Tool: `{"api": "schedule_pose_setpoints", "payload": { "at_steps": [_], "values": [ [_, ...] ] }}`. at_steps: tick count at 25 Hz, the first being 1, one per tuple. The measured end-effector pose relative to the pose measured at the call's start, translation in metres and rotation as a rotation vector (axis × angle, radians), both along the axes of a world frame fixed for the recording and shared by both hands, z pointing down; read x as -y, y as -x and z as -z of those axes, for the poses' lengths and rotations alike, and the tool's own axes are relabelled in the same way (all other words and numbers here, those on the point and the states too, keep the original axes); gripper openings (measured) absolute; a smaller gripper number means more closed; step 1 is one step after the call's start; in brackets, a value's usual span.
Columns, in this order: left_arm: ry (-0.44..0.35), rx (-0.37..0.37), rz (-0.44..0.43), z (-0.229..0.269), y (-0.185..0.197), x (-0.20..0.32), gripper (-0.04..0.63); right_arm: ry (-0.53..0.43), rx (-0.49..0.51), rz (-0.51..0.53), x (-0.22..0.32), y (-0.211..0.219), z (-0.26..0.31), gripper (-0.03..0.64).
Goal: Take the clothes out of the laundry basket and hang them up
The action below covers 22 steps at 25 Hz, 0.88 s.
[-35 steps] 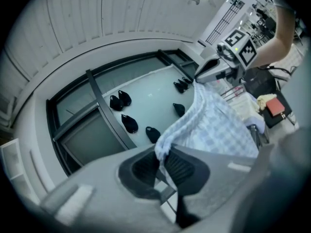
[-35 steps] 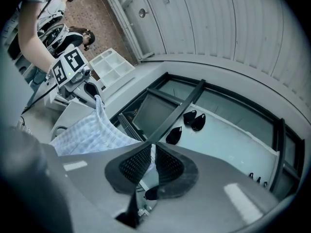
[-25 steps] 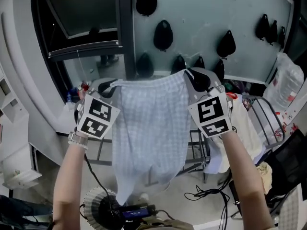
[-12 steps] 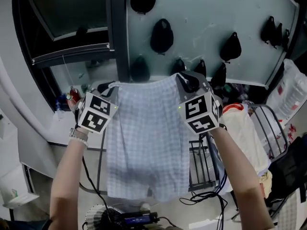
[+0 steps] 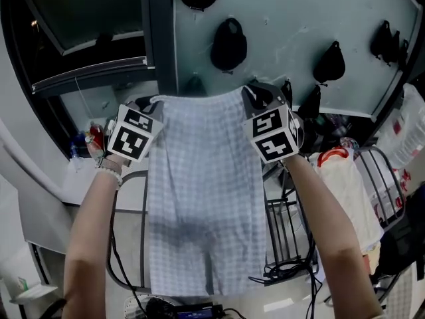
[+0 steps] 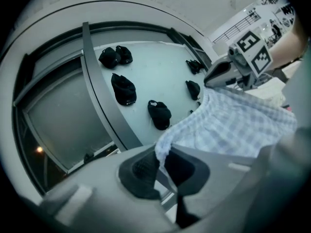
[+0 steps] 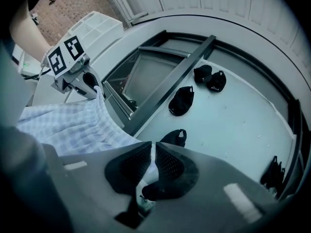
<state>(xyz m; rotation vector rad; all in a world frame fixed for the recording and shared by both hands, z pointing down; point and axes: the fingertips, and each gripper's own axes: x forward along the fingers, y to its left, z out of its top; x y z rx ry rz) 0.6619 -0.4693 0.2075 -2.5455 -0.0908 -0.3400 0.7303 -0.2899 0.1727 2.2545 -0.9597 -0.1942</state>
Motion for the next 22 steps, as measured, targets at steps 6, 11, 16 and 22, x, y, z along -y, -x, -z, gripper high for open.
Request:
{"api": "schedule_pose_setpoints", "payload": {
  "at_steps": [6,11,16,22],
  "values": [
    [0.049,0.080,-0.001,-0.041,-0.037,0.022,0.012,-0.012,0.152,-0.006,0.022,-0.036,-0.051,0.028],
    [0.056,0.195,-0.014,-0.117,-0.052,0.025,0.019,0.022,0.320,-0.021,0.029,-0.055,-0.133,0.028],
    [0.086,0.348,-0.005,-0.203,-0.050,0.029,0.021,0.074,0.490,-0.026,0.032,-0.058,-0.214,0.028],
    [0.094,0.481,0.001,-0.265,-0.044,0.030,0.048,0.151,0.613,-0.030,0.030,-0.056,-0.276,0.028]
  ]
}}
